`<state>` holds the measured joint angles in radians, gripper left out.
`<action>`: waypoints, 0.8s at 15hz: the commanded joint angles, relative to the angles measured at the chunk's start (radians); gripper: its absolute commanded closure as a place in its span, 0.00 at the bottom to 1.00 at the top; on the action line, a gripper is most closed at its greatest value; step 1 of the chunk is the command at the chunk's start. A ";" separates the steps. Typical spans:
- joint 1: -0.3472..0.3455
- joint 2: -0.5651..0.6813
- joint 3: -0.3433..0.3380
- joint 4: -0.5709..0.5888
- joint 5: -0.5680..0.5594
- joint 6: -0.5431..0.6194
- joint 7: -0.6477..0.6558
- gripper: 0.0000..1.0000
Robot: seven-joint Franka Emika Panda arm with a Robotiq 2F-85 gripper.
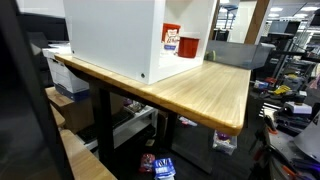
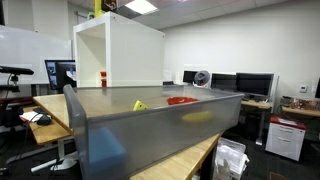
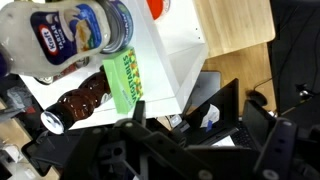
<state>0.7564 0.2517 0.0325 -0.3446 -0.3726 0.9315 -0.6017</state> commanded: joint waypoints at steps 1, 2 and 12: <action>0.040 -0.053 0.048 -0.037 -0.013 -0.049 0.062 0.00; 0.066 -0.060 0.060 -0.046 -0.029 -0.055 0.091 0.00; -0.060 -0.068 0.084 -0.058 0.057 -0.125 0.092 0.01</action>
<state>0.7482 0.1999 0.0876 -0.3602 -0.3727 0.8511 -0.5316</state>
